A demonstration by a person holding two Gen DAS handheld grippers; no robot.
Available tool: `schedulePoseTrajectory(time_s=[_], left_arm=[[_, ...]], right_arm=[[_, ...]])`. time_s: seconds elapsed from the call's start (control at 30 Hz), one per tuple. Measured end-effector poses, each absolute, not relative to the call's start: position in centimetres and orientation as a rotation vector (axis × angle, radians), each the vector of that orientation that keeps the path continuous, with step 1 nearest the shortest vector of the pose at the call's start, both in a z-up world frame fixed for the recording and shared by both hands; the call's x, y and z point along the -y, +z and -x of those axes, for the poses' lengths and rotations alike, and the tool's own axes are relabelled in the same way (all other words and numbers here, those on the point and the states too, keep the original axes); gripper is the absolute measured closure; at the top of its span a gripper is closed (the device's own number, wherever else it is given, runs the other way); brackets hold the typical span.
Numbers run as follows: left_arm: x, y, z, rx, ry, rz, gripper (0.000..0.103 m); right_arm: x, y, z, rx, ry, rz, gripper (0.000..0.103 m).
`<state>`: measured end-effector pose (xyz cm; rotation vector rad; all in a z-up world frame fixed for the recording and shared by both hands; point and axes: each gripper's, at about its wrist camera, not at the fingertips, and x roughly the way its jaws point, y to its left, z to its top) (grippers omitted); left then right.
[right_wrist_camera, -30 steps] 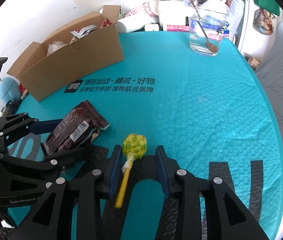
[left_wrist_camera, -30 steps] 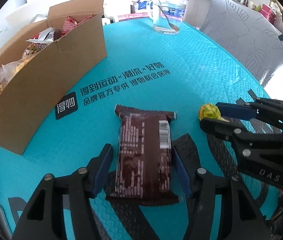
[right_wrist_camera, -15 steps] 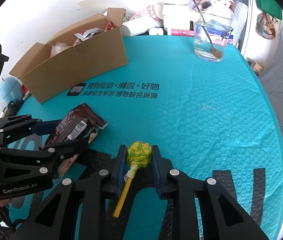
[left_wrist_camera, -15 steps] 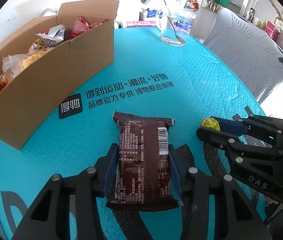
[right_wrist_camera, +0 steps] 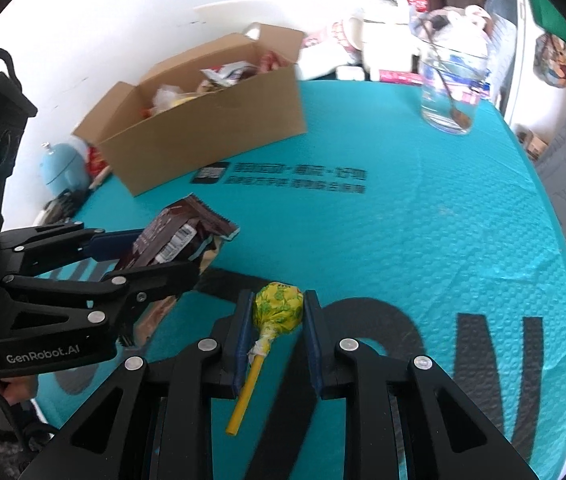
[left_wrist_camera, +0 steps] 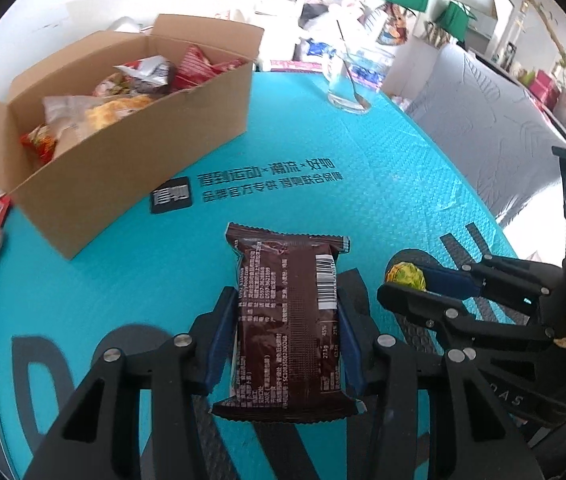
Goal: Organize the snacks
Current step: 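Lift the chocolate bar and lollipop and carry both over the box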
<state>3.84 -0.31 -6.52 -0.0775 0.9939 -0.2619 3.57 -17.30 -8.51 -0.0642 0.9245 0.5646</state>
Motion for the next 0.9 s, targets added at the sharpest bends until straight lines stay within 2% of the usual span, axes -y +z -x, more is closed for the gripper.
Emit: schedulePoseTrajectory(time_s=[0.5, 0.9], left_arm=[[-5.1, -0.2, 0.1, -0.801, -0.120, 0.117, 0.057], [-8.0, 5.3, -1.3, -0.634, -0.069, 0.108, 0.057]], right_arm=[[11.3, -4.0, -1.6, -0.813, 0.774, 0.105, 0.079], [7.9, 1.7, -3.0, -0.657, 0.859, 0.154, 0.079]])
